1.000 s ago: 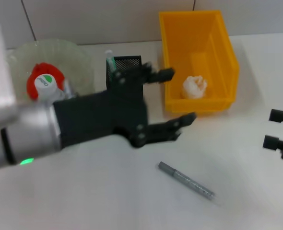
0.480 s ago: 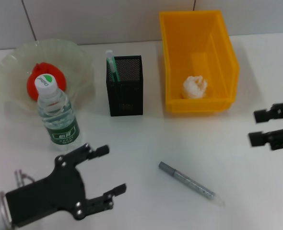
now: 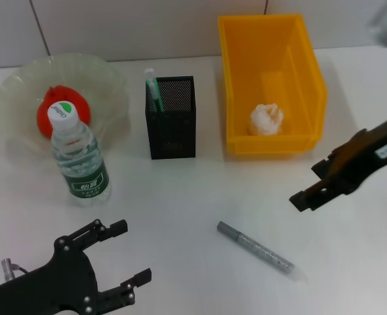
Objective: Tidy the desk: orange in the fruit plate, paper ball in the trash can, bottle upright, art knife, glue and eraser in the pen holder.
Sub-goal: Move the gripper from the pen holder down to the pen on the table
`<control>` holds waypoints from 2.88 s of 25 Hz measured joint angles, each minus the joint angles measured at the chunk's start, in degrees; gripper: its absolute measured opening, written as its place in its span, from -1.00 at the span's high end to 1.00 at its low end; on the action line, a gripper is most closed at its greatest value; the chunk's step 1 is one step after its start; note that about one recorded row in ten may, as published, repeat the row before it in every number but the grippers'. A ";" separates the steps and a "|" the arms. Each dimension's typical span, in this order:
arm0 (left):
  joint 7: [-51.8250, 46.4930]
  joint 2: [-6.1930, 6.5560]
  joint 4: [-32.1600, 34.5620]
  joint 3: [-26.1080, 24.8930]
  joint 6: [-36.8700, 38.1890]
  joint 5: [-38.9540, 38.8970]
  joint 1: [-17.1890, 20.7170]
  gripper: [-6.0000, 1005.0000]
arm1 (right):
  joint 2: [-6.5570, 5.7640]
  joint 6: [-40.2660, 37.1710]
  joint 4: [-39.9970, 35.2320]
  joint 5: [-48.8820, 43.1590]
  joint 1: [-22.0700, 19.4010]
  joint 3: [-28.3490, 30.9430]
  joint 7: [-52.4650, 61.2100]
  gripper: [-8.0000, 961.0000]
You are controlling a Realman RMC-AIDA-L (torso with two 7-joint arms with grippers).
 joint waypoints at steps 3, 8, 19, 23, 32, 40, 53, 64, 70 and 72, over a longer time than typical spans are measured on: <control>-0.09 0.14 -0.24 0.02 0.08 0.00 -0.13 -0.60 | 0.02 1.63 1.79 -4.00 2.87 -6.32 5.30 -0.70; -0.62 0.20 -0.45 0.16 0.21 0.03 -0.65 -0.60 | 0.13 4.16 8.60 -5.15 6.40 -14.60 9.68 -0.70; 0.03 -0.39 -1.94 -0.04 -0.44 0.05 -1.45 -0.60 | 0.49 10.94 19.62 -7.46 11.38 -26.71 11.23 -0.70; 0.08 -0.46 -2.27 -0.04 -0.46 0.04 -1.64 -0.60 | 0.52 13.02 21.89 -7.48 11.93 -29.32 12.17 -0.70; 0.07 -0.51 -2.34 0.45 -0.45 0.58 -2.61 -0.60 | 0.51 17.01 25.73 -7.59 12.01 -32.70 12.55 -0.70; -0.34 -0.59 -2.34 0.35 -0.21 1.58 -3.06 -0.60 | 0.59 18.26 27.07 -7.36 11.71 -32.76 12.59 -0.34; -0.39 -0.59 -2.34 0.57 -0.18 1.58 -3.50 -0.59 | 0.70 19.83 28.57 -6.95 12.17 -34.07 12.63 0.13; -0.35 -0.67 -2.56 0.58 -0.40 1.58 -3.69 -0.59 | 0.80 20.83 30.18 -6.92 13.14 -36.34 13.24 0.16; -0.26 -0.68 -2.72 0.58 -0.40 1.57 -3.68 -0.60 | 0.81 21.11 30.81 -6.85 13.34 -36.58 13.28 0.16; -0.24 -0.68 -2.77 0.58 -0.40 1.57 -3.68 -0.60 | 0.81 21.18 31.23 -6.84 13.50 -36.60 13.29 0.17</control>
